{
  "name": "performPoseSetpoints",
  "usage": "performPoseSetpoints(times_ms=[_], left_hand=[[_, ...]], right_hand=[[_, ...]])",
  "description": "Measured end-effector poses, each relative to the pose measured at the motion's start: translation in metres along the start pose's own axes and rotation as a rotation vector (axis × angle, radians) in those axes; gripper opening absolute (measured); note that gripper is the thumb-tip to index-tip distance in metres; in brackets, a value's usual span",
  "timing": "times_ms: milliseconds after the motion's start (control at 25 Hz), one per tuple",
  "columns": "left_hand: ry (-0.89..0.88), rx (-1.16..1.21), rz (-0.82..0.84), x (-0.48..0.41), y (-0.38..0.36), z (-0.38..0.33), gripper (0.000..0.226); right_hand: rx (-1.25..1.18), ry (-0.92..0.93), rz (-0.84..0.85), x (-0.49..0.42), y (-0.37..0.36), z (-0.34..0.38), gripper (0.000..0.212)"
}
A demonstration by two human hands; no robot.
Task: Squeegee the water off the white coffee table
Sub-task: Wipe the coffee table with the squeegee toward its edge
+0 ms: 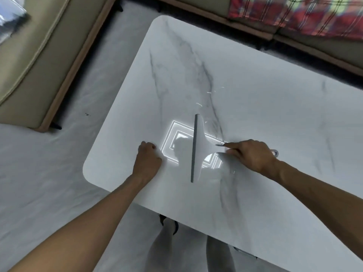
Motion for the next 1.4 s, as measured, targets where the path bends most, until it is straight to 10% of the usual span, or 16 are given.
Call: performPoseSetpoints(times_ms=[360, 600, 880, 1400], left_hand=[[-0.05, -0.33, -0.096, -0.041, -0.027, -0.079, 0.045], [0.159, -0.501, 0.114, -0.08, -0.033, -0.036, 0.131], [0.134, -0.583, 0.131, -0.091, -0.038, -0.028, 0.134], [0.11, -0.499, 0.1, -0.083, -0.025, -0.046, 0.125]], right_hand=[[0.144, -0.14, -0.098, 0.017, 0.077, -0.121, 0.04], [-0.222, -0.032, -0.122, -0.154, 0.131, 0.019, 0.043], [-0.205, 0.032, -0.176, -0.22, 0.12, 0.112, 0.038], [0.212, 0.039, 0.026, -0.007, 0.088, -0.117, 0.049]])
Point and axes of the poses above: each hand's wrist, its own x-axis away from the middle knuckle, its own y-axis out of the back of the hand, z = x × y, the point moved 2 cm from there along -x, towards the middle knuckle, and after that the axes turned 12 degrees about -y, right-handed, at the moved point
